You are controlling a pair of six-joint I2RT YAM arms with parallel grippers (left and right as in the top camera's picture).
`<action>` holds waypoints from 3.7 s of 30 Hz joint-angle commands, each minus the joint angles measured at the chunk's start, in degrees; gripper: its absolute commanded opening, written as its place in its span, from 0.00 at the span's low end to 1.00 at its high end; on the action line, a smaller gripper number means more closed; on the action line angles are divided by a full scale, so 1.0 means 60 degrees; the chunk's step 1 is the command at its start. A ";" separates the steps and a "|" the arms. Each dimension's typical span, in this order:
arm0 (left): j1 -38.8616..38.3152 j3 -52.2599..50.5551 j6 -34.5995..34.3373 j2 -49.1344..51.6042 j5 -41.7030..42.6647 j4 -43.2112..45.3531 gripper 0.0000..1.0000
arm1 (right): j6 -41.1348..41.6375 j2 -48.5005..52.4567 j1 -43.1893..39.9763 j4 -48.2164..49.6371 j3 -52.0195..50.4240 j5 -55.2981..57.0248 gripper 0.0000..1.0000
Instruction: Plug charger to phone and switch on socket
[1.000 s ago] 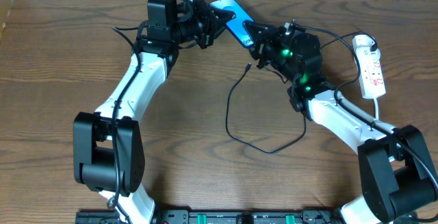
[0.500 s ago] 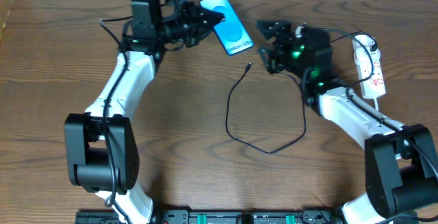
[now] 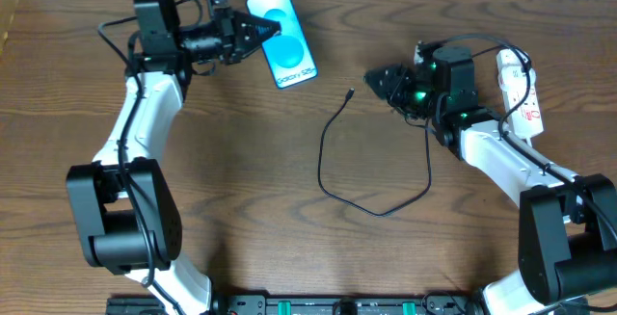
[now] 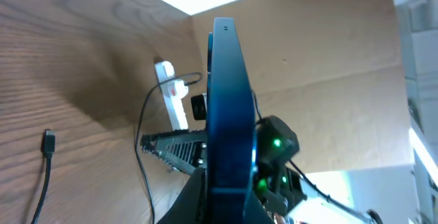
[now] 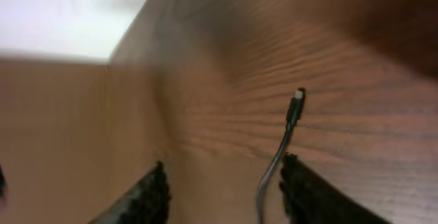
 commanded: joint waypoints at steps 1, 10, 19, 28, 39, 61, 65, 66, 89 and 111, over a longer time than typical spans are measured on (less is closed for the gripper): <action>0.0095 -0.0335 0.0510 -0.0051 0.0896 -0.0095 0.07 | -0.2237 0.0109 0.0007 -0.0266 0.0000 -0.0652 0.46; -0.0295 -0.1279 0.0506 0.0062 0.0823 -0.0284 0.07 | -0.4870 0.0109 0.0750 -0.4688 0.2277 0.1508 0.28; -0.1206 -0.1373 0.0510 0.0062 0.0240 -0.0969 0.07 | -0.6244 0.0109 0.1840 -0.6182 0.3923 0.3282 0.26; -0.1978 -0.1373 0.0470 0.0062 -0.0412 -0.1104 0.07 | -0.5952 0.0120 0.1963 -0.6186 0.3920 0.3275 0.24; -0.2524 -0.1370 0.0033 0.0062 -0.0903 -0.1100 0.07 | -0.5705 0.0120 0.1989 -0.5887 0.3920 0.2404 0.25; -0.2524 -0.1370 -0.0335 0.0062 -0.1188 -0.1096 0.07 | -0.4699 0.0120 0.2794 -0.5395 0.3920 0.1348 0.22; -0.2550 -0.1370 -0.0401 0.0062 -0.1366 -0.1100 0.07 | -0.4656 0.0120 0.2867 -0.5359 0.3920 0.1184 0.21; -0.2572 -0.1370 -0.0401 0.0062 -0.1370 -0.1096 0.07 | -0.4656 0.0120 0.2863 -0.5337 0.3920 0.1096 0.21; -0.2881 -0.1370 -0.0495 0.0062 -0.1909 -0.1096 0.07 | -0.4291 0.0120 0.3260 -0.4564 0.3923 0.0710 0.17; -0.0233 -0.1370 -0.0616 0.0062 -0.2171 -0.0732 0.07 | -0.4229 0.0120 0.2761 -0.5945 0.3920 0.2856 0.99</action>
